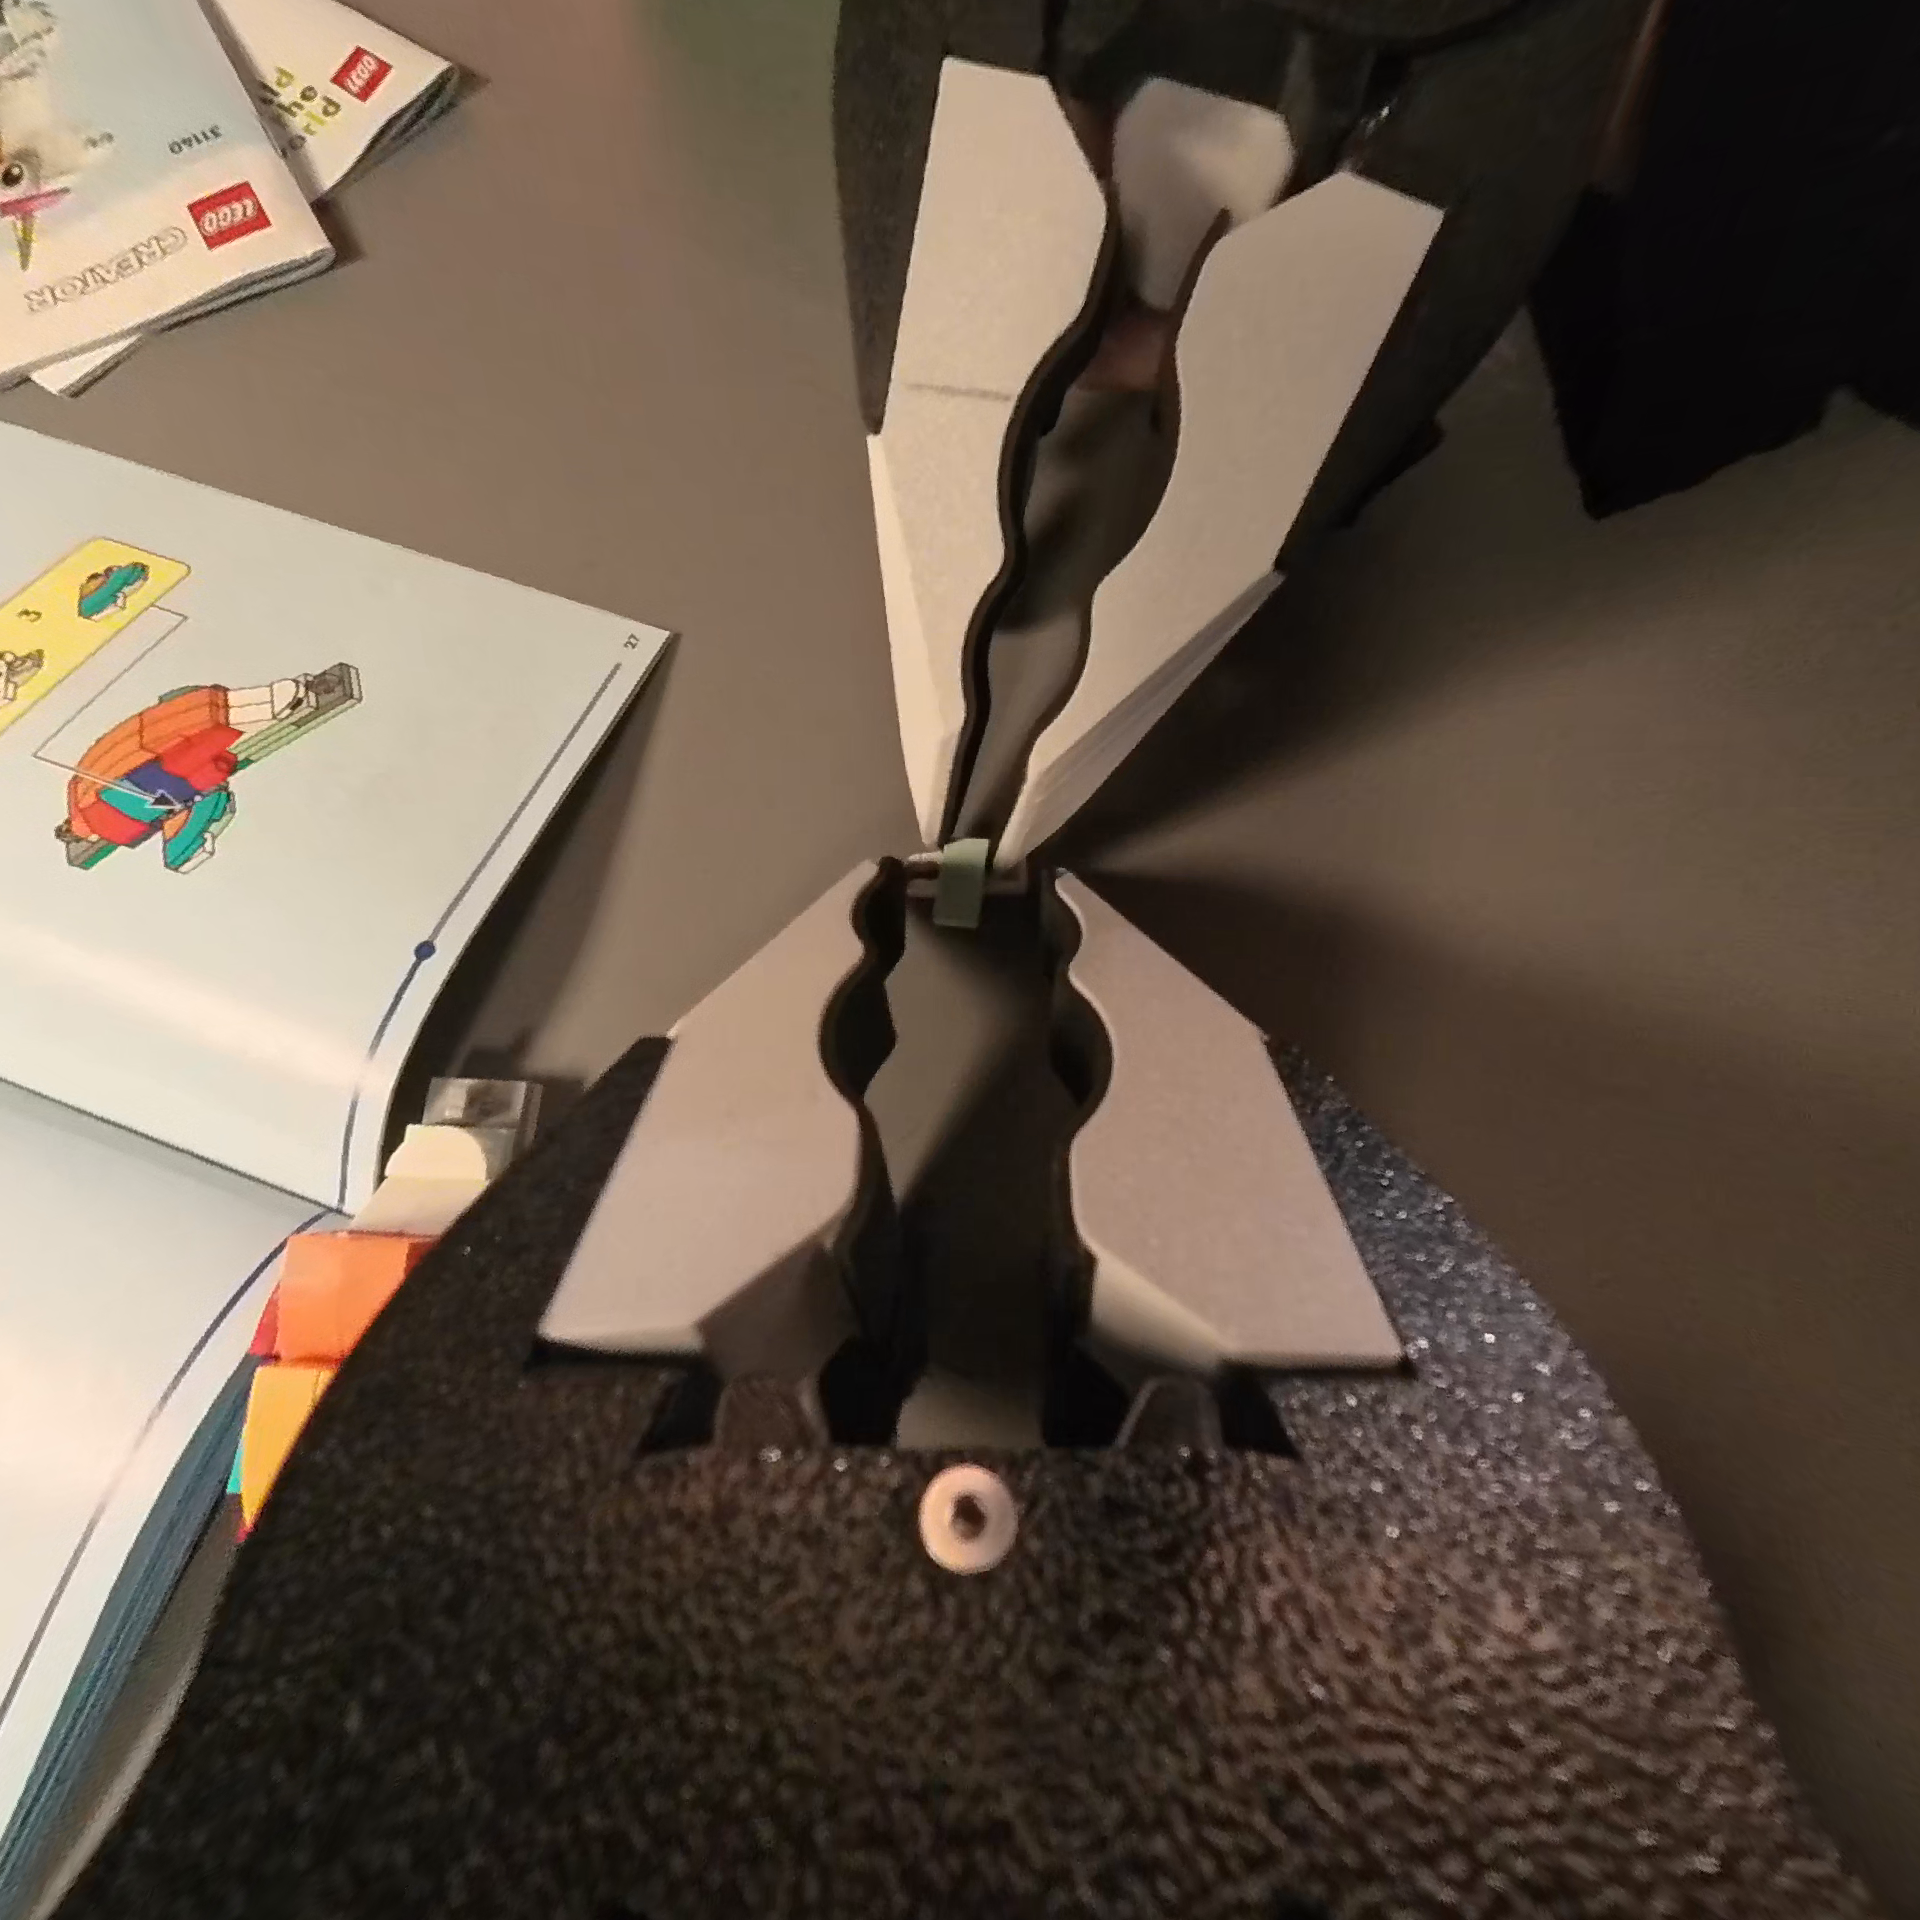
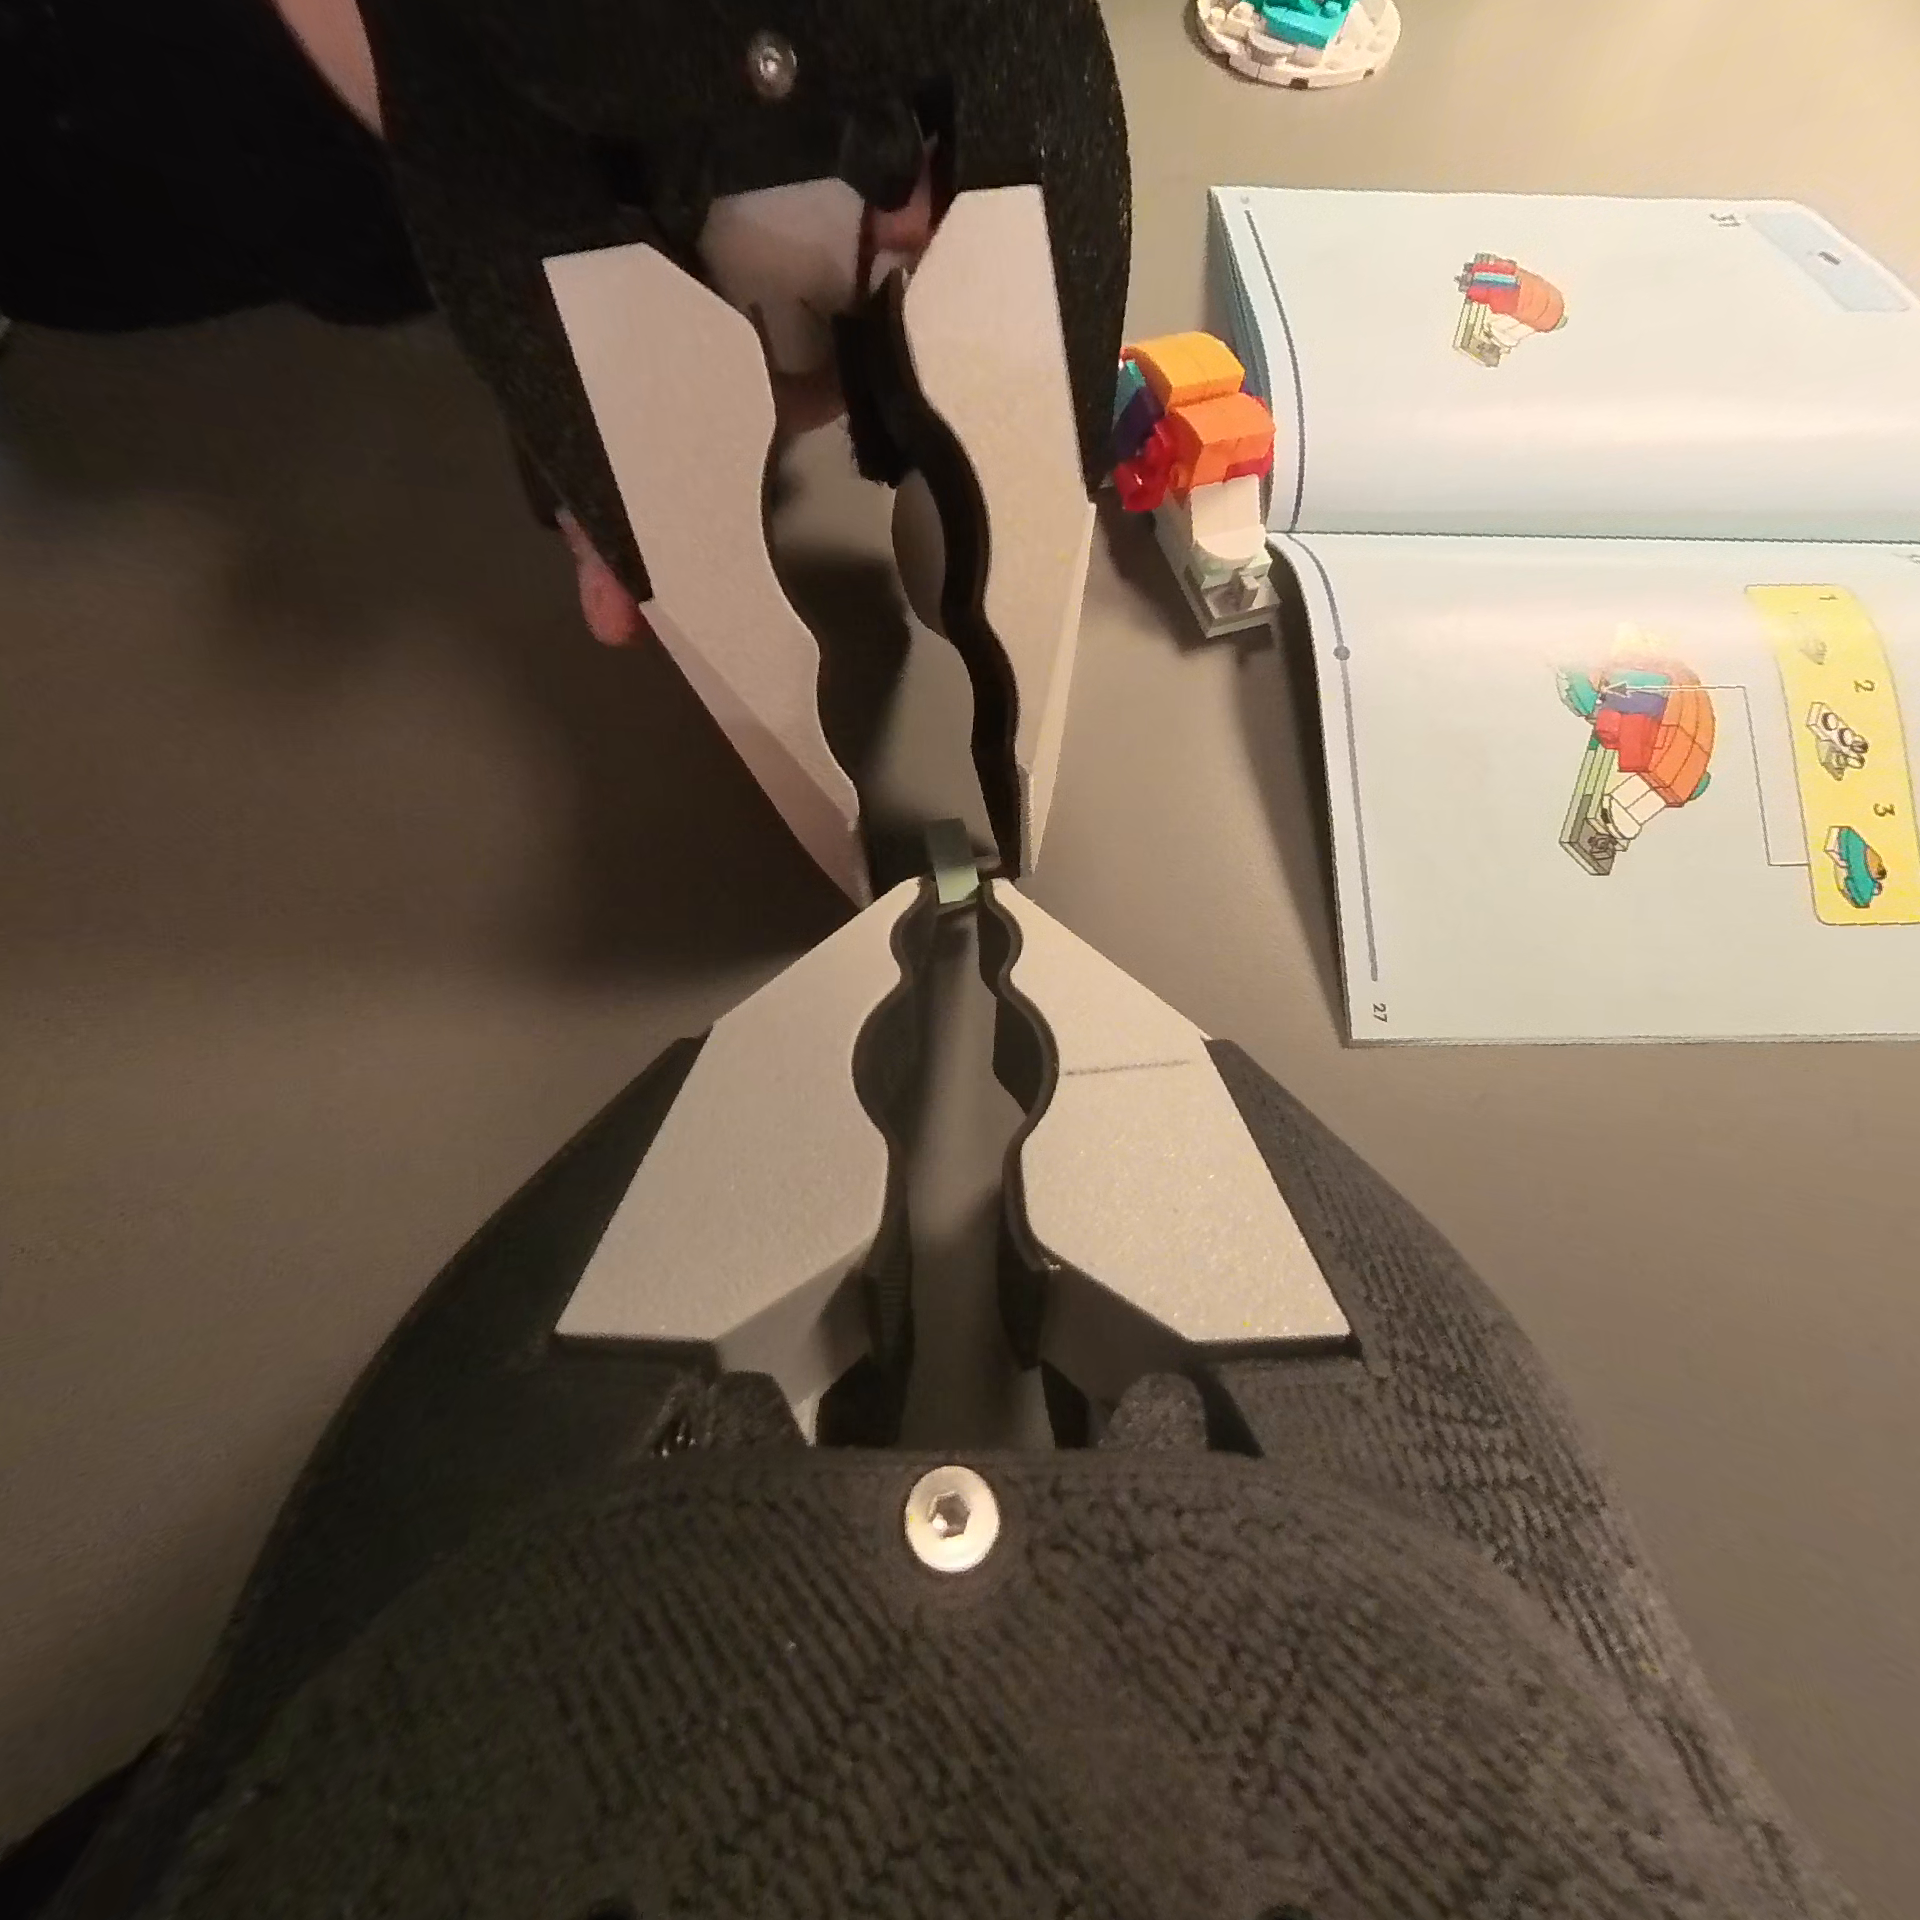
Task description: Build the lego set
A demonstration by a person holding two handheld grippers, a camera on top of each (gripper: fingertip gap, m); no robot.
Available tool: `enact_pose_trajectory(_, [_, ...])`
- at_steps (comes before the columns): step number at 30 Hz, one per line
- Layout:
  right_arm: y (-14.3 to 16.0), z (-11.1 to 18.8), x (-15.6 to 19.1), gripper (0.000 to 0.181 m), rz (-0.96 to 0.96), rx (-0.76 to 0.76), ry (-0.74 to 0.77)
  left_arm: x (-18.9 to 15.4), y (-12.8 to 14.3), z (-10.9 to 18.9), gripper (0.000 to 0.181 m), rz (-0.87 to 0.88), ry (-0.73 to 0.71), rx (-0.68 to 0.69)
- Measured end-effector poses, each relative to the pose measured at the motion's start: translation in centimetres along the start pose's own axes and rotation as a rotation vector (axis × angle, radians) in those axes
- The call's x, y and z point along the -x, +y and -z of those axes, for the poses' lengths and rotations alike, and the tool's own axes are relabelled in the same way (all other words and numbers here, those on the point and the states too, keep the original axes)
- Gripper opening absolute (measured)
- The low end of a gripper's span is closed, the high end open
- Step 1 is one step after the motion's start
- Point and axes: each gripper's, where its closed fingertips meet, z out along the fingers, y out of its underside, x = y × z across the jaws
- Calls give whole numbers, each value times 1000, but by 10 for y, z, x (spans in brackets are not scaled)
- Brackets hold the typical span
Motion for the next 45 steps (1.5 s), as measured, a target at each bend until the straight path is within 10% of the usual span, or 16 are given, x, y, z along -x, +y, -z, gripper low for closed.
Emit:
enact_pose_trajectory(24, [-10,10,-6,6,-42,-88,7,2,2,3,37,-3,3,-13])
enact_pose_trajectory(45, [10,43,-34,6,-59,-81,365,3,-8,-7,29,19,-14,-47])
